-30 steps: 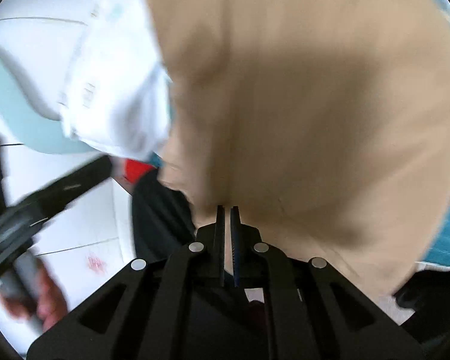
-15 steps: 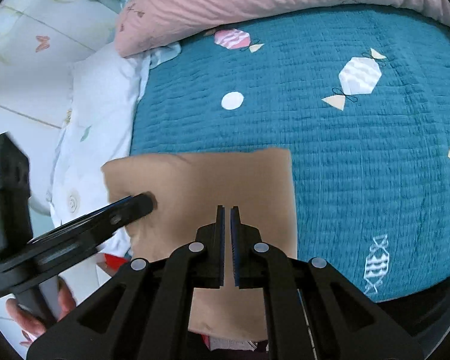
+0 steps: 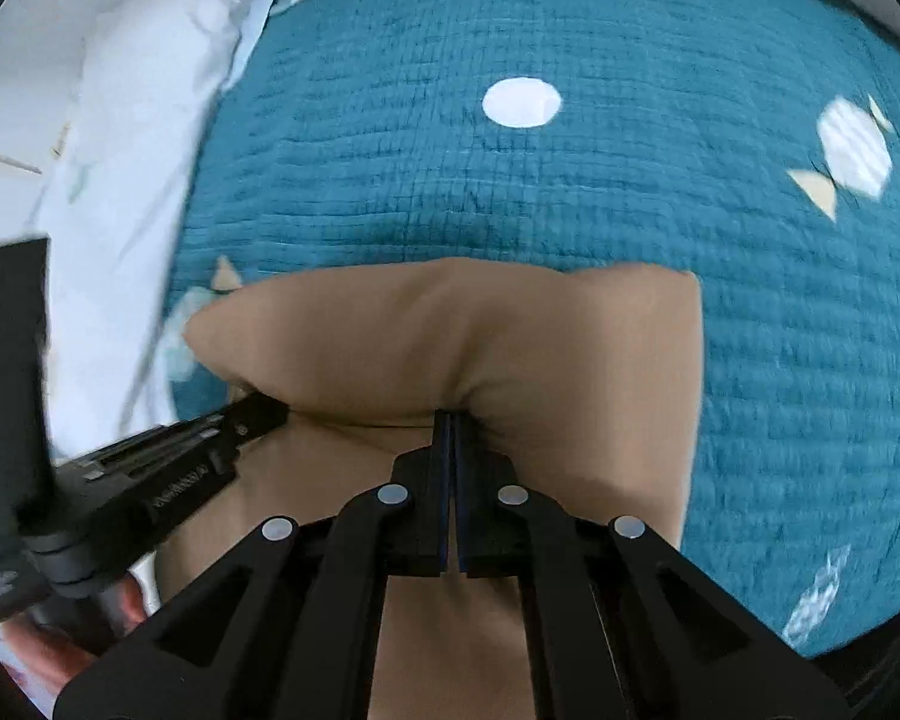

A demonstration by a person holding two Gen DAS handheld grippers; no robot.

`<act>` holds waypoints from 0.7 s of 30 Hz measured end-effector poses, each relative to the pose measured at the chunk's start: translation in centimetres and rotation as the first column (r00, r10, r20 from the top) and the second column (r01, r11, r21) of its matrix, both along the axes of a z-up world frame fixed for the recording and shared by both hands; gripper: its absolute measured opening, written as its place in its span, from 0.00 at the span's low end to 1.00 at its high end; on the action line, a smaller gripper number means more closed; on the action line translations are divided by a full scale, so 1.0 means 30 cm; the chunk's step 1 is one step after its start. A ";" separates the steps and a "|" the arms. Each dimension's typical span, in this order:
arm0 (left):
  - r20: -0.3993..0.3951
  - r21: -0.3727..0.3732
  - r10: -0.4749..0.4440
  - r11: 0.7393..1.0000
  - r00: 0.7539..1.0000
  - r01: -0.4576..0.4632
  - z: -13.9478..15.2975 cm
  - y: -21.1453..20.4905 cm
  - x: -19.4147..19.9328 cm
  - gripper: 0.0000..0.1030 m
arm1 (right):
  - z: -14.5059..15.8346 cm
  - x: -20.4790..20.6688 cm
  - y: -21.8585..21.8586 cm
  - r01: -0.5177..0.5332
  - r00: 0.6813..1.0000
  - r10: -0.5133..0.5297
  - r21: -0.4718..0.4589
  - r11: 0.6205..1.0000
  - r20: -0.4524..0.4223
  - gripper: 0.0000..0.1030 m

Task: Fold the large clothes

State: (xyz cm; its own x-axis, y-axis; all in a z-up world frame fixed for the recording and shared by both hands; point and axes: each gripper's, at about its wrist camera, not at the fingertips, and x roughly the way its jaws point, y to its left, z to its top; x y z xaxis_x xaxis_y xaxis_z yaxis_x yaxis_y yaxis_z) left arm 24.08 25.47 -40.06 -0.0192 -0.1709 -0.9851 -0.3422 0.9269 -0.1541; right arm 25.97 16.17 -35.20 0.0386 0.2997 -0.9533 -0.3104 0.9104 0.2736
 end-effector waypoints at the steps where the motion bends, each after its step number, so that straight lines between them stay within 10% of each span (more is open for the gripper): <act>1: 0.007 0.005 -0.007 1.000 1.000 0.007 -0.008 0.001 0.003 0.03 | -0.011 -0.002 0.013 -0.011 0.999 0.012 -0.020 1.000 0.034 0.00; 15: 0.102 -0.004 -0.106 0.994 0.989 0.106 0.304 -0.047 -0.169 0.03 | 0.280 -0.106 -0.188 -0.008 1.000 0.008 0.153 0.988 0.004 0.03; 21: 0.009 -0.011 -0.076 0.997 0.997 0.077 0.144 -0.028 -0.280 0.02 | 0.027 -0.197 -0.174 -0.002 0.991 0.015 0.096 0.995 -0.135 0.00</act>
State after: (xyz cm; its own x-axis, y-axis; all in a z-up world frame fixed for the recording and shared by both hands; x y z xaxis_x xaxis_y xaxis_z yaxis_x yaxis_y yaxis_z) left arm 15.68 24.64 -35.74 -0.0239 -0.1806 -0.9833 -0.2690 0.9484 -0.1676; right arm 20.05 10.94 -34.39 -0.0920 0.3889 -0.9167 -0.2722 0.8757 0.3988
